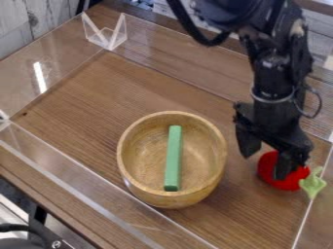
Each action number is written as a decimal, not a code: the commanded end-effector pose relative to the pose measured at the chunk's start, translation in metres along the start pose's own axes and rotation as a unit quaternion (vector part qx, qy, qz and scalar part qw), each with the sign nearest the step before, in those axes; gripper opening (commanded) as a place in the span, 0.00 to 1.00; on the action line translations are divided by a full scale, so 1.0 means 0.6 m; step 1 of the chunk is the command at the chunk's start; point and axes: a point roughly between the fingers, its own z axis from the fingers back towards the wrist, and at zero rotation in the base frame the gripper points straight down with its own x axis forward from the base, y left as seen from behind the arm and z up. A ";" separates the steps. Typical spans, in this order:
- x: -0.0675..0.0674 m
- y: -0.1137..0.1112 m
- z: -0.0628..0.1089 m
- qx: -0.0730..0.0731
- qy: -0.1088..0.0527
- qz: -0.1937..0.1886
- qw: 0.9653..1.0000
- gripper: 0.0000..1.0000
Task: Move the red object to the right side of the table
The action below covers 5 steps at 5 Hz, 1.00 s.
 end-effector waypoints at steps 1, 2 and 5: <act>0.018 0.012 0.071 0.019 -0.046 0.015 0.999 1.00; 0.022 0.043 0.113 0.046 -0.064 0.041 0.996 1.00; 0.027 0.191 0.135 0.100 -0.088 0.151 0.980 1.00</act>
